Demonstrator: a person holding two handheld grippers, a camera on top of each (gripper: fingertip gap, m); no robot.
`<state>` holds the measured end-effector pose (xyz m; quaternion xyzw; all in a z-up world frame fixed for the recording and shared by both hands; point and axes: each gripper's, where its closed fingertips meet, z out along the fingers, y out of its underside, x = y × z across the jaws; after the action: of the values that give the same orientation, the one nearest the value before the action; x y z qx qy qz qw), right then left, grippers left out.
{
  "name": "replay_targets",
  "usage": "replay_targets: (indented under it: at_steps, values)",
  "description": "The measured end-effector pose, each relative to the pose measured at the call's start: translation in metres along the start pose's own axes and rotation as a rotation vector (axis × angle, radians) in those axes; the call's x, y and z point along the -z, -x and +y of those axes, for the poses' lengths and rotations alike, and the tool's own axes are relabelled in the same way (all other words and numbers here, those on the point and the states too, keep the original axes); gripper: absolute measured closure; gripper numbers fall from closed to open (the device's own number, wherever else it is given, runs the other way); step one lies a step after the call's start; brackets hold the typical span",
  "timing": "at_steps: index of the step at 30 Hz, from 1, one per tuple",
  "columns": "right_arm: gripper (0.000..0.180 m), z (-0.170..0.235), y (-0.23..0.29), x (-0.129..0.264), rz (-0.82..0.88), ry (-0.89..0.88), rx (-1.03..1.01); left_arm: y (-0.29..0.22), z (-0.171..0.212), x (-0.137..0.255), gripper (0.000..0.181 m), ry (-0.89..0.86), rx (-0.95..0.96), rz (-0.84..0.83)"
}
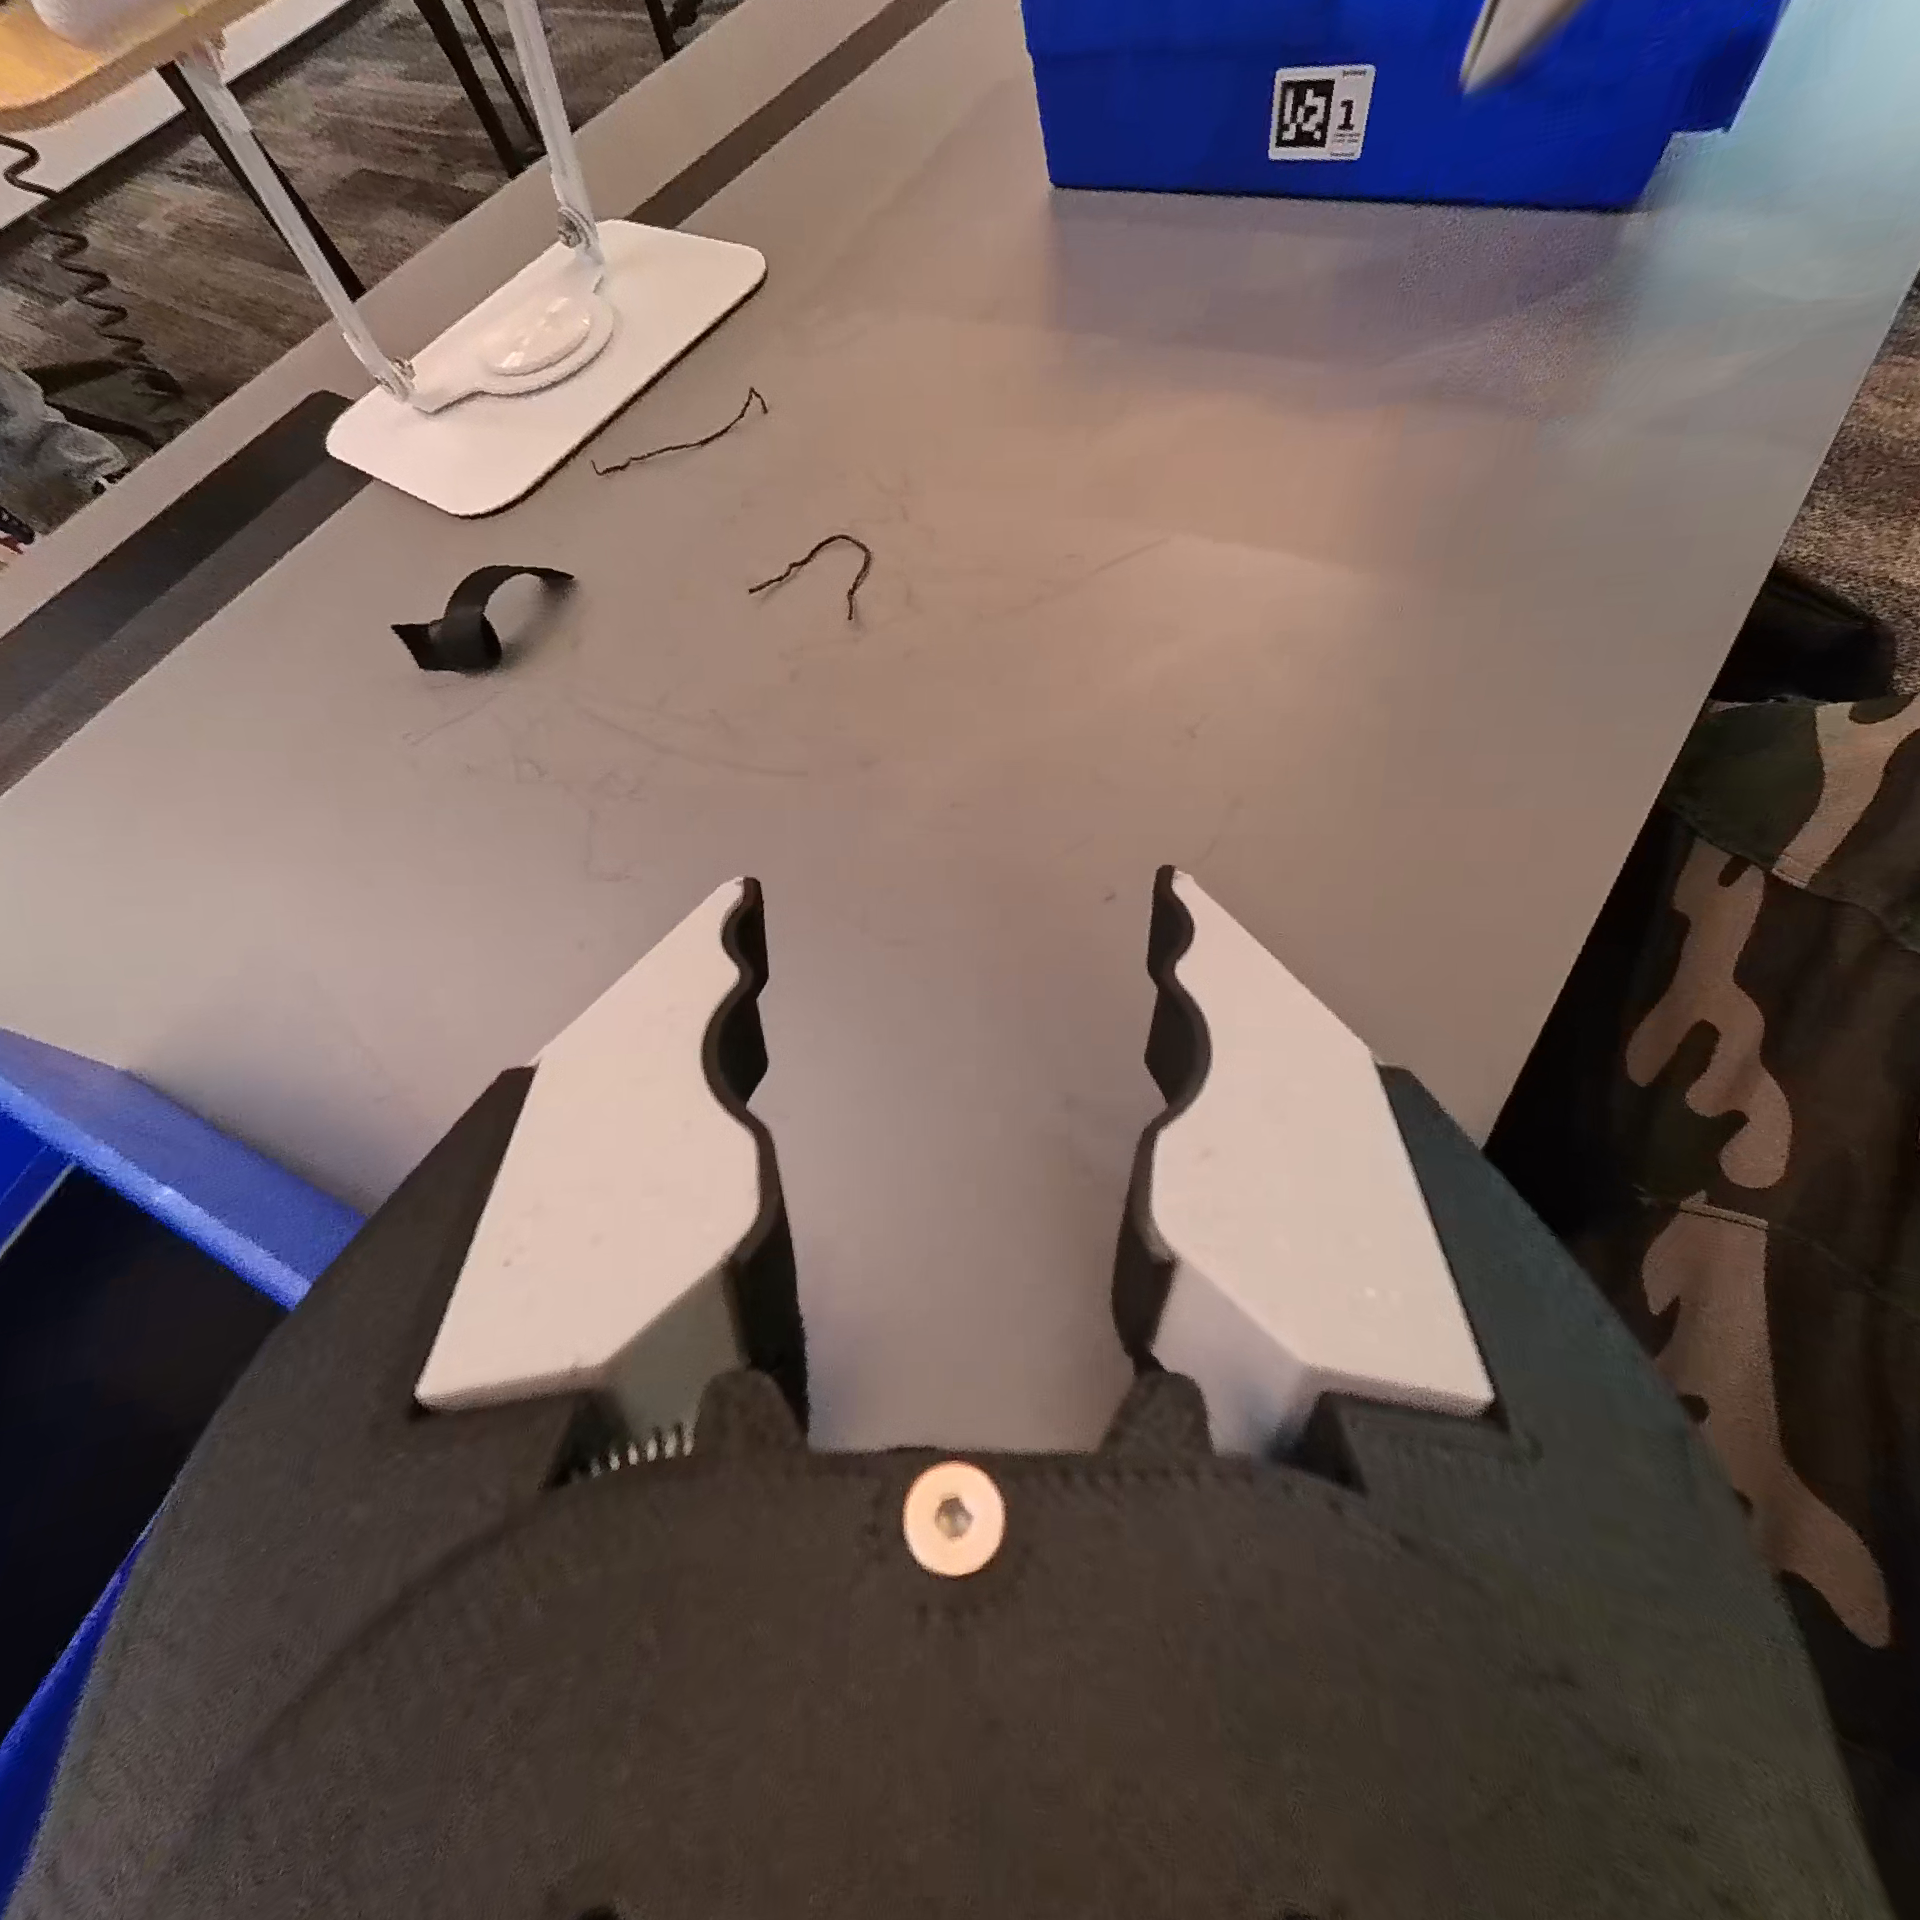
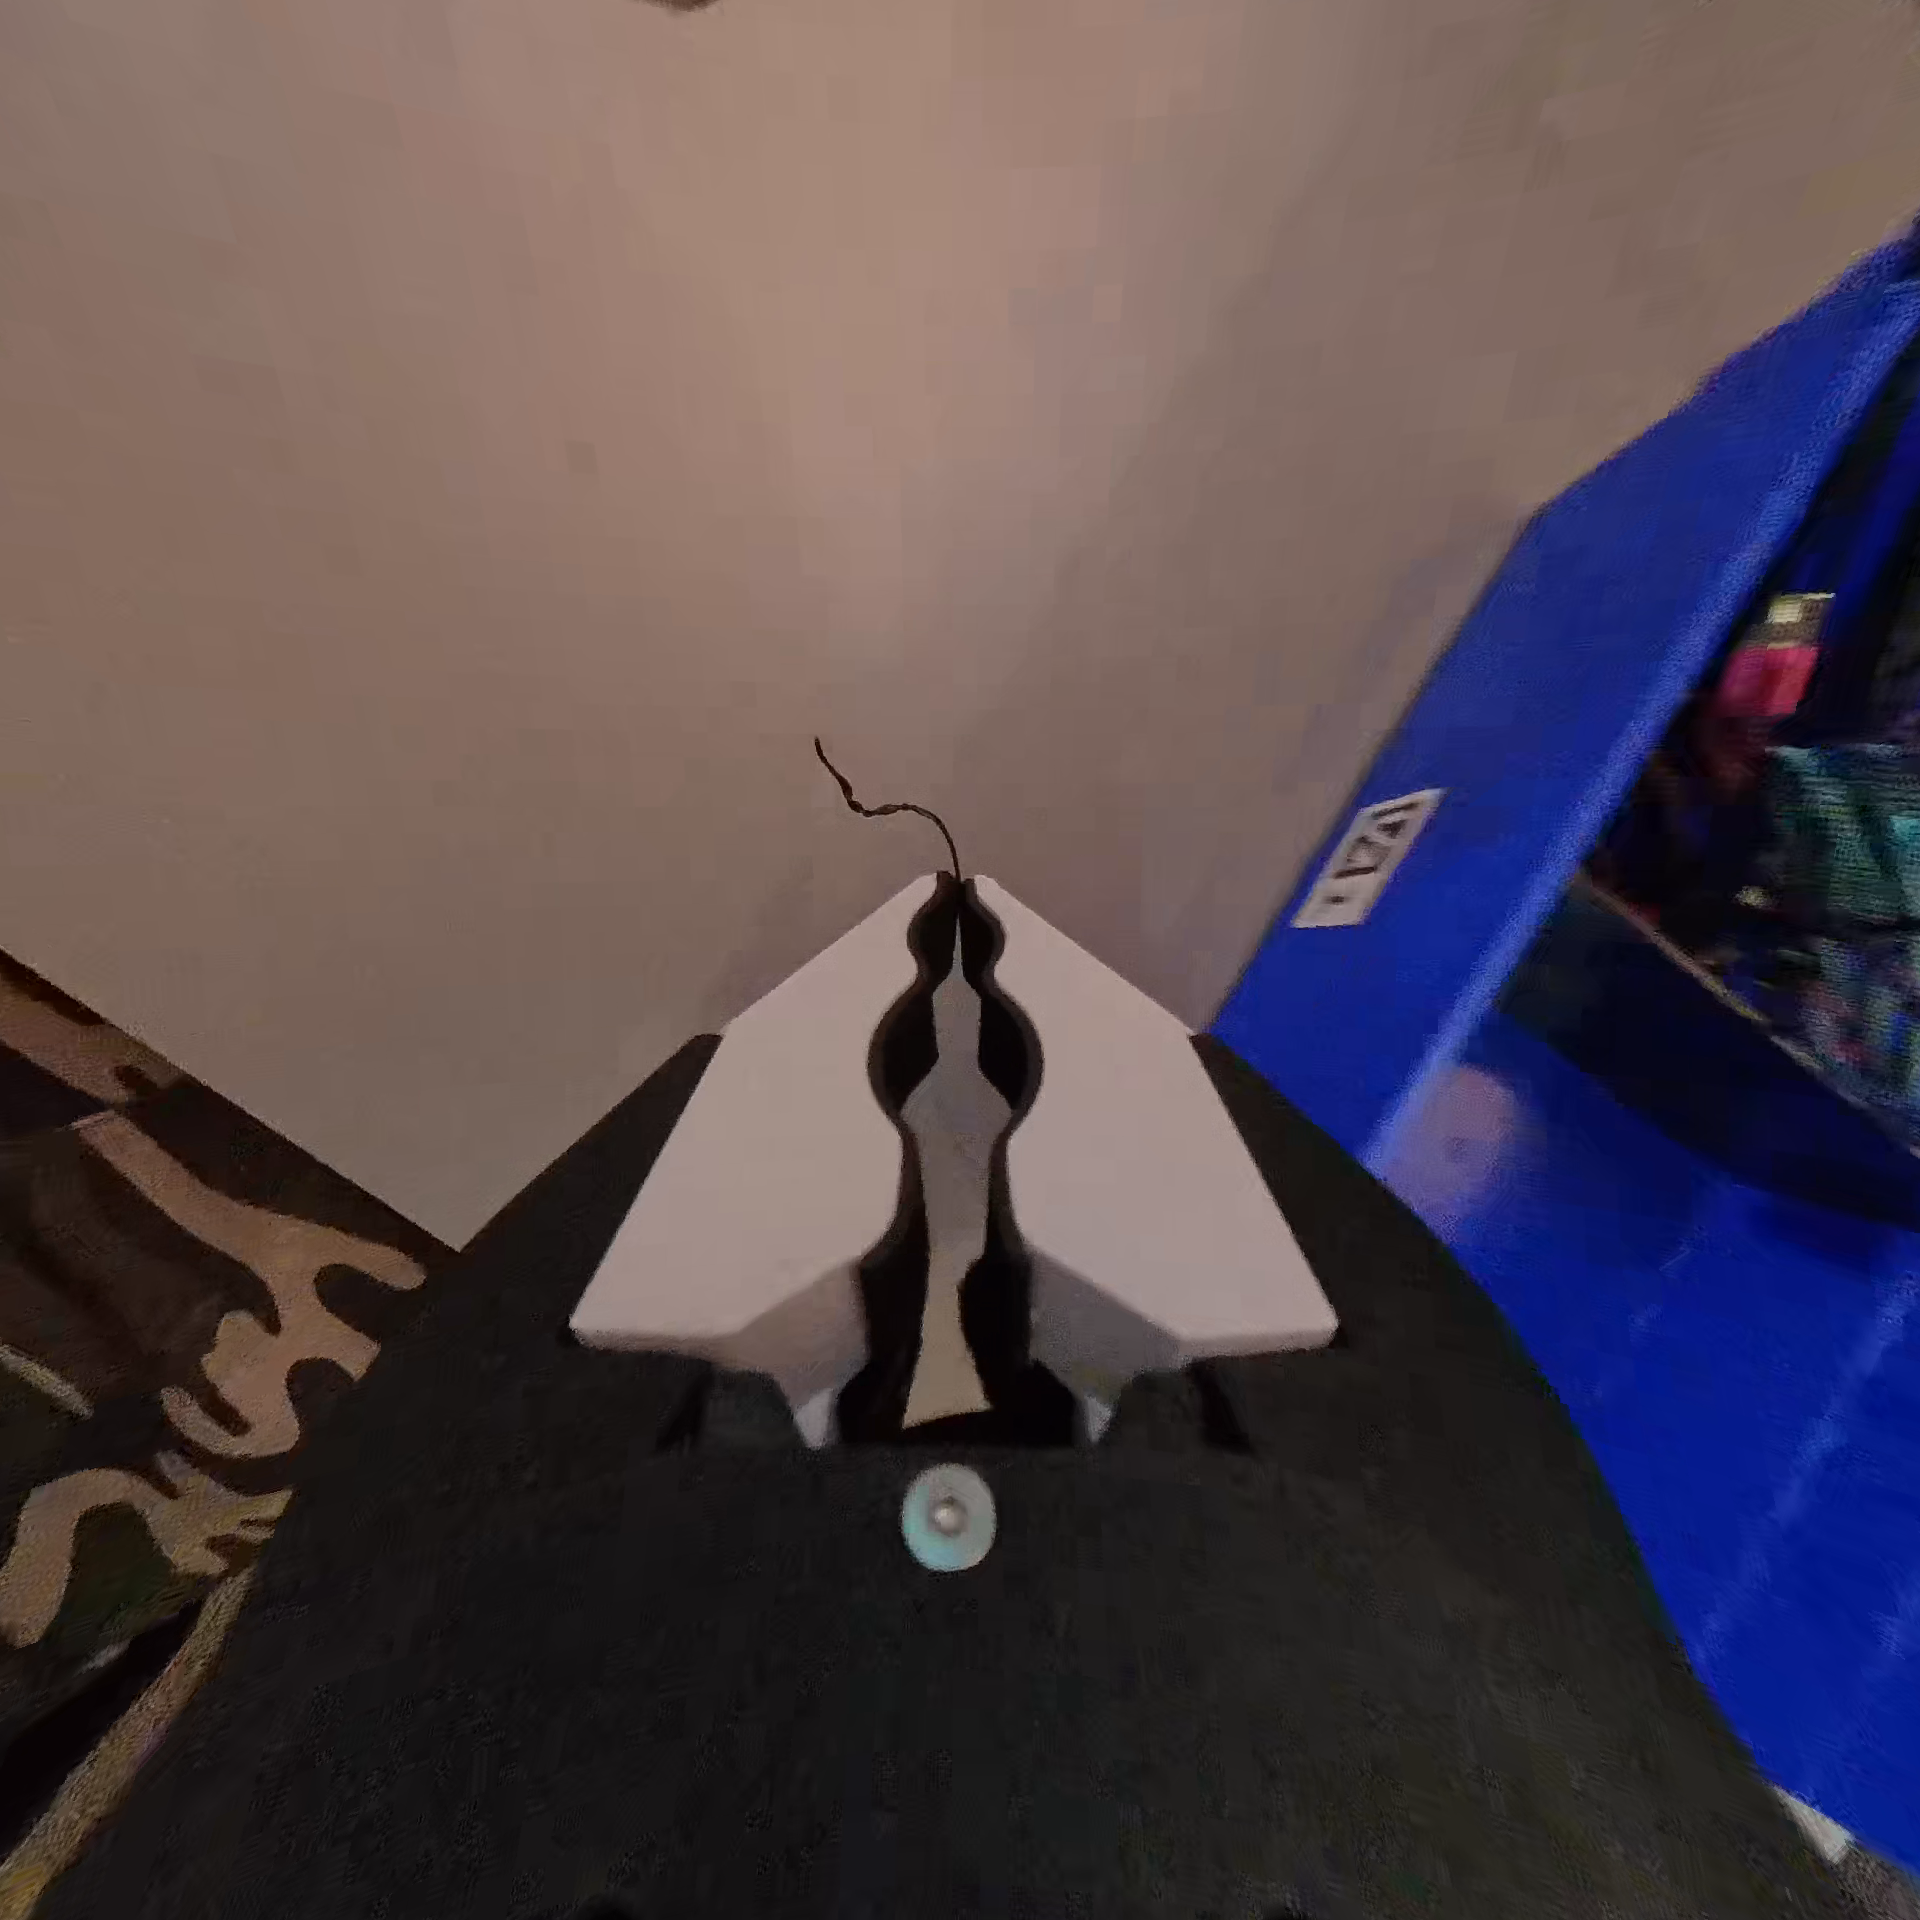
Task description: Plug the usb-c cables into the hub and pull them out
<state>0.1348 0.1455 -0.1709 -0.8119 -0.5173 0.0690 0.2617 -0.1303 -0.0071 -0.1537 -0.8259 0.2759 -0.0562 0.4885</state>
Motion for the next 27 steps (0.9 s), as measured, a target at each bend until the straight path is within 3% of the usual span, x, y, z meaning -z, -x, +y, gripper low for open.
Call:
replay_targets:
  at_steps: [4,7,9,10,13,16,21,27]
  values:
    - [0.180,-0.011,-0.069,0.058,0.218,-0.133,-0.075,-0.001,0.002,-0.003,0.108,0.008,-0.002,0.005]
    - [0.180,0.014,-0.113,0.069,0.367,-0.068,-0.089,-0.003,0.004,-0.004,0.108,0.019,-0.007,0.009]
    - [0.151,0.035,-0.128,0.063,0.414,0.029,-0.097,-0.003,0.004,-0.004,0.108,0.023,-0.005,0.007]
    - [0.146,0.041,-0.130,0.060,0.415,0.057,-0.101,-0.002,0.004,-0.004,0.108,0.023,-0.003,0.005]
    - [0.153,0.031,-0.129,0.067,0.430,0.007,-0.092,-0.001,0.005,-0.004,0.108,0.026,0.003,0.002]
    - [0.160,-0.009,-0.104,0.073,0.371,-0.100,-0.029,-0.002,0.007,-0.007,0.108,0.034,0.004,0.005]
    - [0.157,-0.098,-0.009,0.019,0.109,-0.203,0.193,-0.007,0.010,-0.012,0.108,0.049,-0.004,0.019]
    - [0.151,-0.150,0.042,-0.093,-0.150,-0.158,0.261,-0.003,0.012,-0.006,0.108,0.046,0.000,0.011]
